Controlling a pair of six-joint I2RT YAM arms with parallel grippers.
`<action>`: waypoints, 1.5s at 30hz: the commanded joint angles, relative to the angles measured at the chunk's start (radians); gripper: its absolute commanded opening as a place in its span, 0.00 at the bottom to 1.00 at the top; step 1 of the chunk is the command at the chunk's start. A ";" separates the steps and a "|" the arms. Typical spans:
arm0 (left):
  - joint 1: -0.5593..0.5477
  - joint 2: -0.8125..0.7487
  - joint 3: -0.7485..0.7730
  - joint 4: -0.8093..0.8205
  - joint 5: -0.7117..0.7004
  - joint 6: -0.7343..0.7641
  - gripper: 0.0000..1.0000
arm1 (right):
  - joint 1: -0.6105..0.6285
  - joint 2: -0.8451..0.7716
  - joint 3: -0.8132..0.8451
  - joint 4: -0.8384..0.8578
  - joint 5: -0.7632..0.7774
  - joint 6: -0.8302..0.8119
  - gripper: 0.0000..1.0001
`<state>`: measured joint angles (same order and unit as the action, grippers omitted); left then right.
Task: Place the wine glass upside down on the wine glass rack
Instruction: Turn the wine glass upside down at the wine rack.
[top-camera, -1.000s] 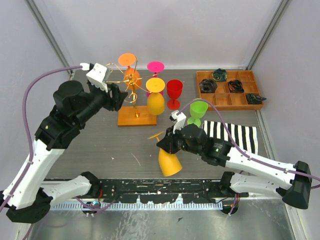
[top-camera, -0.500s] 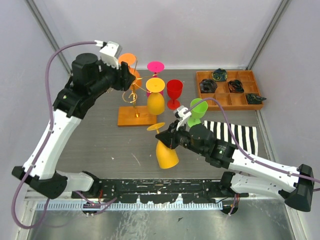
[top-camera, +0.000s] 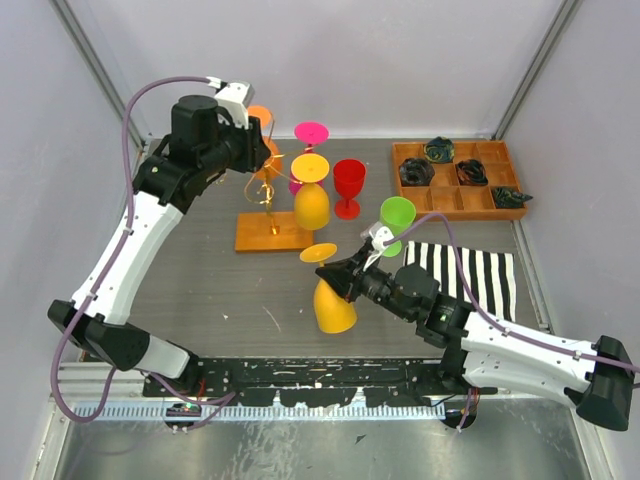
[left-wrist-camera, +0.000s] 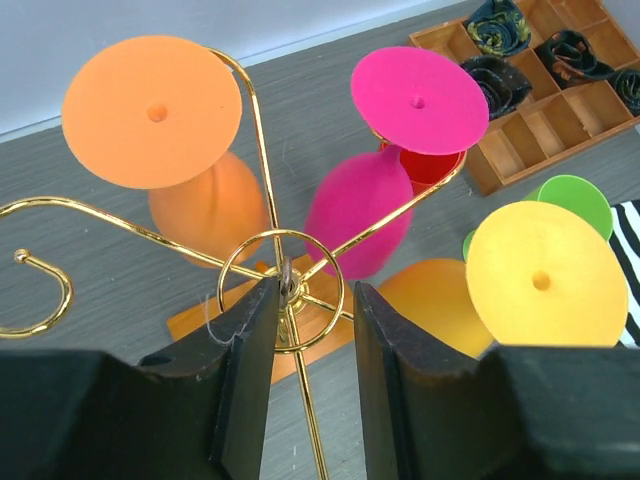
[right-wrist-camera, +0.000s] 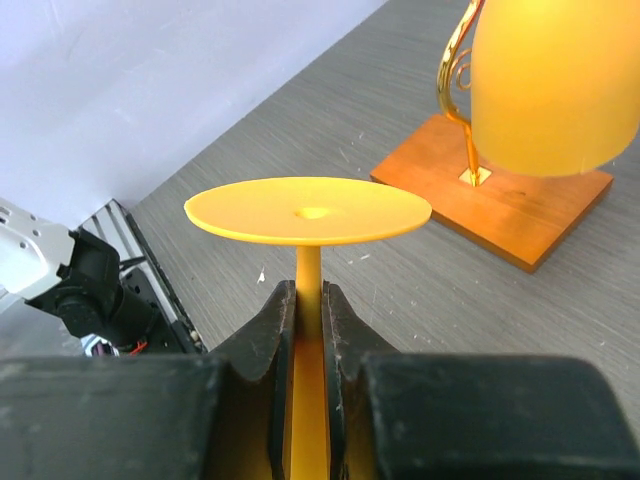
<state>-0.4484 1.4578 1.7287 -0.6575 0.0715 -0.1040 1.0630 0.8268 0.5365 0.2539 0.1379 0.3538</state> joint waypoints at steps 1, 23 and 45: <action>0.004 0.010 0.038 -0.004 -0.020 -0.001 0.42 | 0.000 0.010 0.031 0.123 0.019 -0.032 0.01; 0.005 0.054 -0.005 0.041 -0.062 0.019 0.20 | 0.001 0.111 0.042 0.299 0.003 -0.132 0.01; 0.060 -0.015 -0.115 0.100 0.019 -0.030 0.00 | 0.001 0.312 0.176 0.662 0.124 -0.454 0.01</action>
<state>-0.4232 1.4597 1.6398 -0.5465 0.0608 -0.0986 1.0630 1.1229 0.6430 0.7662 0.1680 -0.0566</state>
